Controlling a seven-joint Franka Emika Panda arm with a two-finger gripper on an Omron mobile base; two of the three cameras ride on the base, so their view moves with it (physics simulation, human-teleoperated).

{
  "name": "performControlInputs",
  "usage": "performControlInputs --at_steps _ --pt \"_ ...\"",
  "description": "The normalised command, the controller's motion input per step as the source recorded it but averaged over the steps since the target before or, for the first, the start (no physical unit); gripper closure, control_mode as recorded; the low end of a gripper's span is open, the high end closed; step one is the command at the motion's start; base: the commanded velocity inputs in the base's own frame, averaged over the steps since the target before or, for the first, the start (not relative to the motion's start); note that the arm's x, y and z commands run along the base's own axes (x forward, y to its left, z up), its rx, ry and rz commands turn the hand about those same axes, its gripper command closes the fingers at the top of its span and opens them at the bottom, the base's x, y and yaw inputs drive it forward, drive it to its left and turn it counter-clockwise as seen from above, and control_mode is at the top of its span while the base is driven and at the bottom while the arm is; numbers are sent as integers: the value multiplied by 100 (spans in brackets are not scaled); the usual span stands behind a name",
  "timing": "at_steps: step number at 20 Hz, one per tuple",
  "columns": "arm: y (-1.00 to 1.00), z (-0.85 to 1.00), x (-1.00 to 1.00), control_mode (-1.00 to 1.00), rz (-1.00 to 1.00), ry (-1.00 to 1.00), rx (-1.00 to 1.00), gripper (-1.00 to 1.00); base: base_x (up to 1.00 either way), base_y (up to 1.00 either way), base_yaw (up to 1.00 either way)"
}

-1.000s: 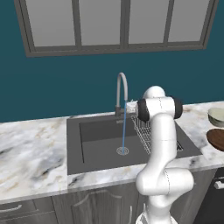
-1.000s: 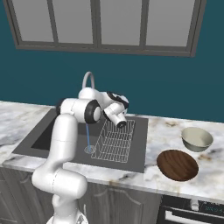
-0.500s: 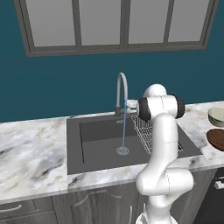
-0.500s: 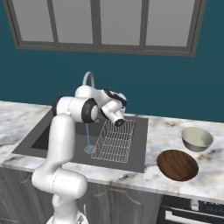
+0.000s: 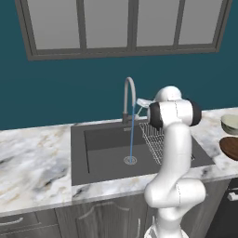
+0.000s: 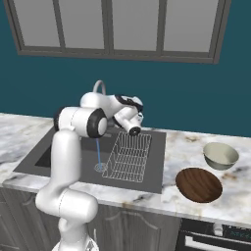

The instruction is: Rinse each bowl for a few seconds and place them down in the sink or on the counter.

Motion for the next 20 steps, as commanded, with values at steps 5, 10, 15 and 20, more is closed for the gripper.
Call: performControlInputs --at_steps 5,10,15,20 --pt "-23 86 -2 -100 -6 -1 0 100 0 0 0" --pt "-34 63 -31 -100 -11 3 2 100 0 0 0" --pt "-36 29 -52 -100 -19 15 8 100 0 0 0" --pt "-32 26 -37 -100 -20 25 11 100 0 0 0"
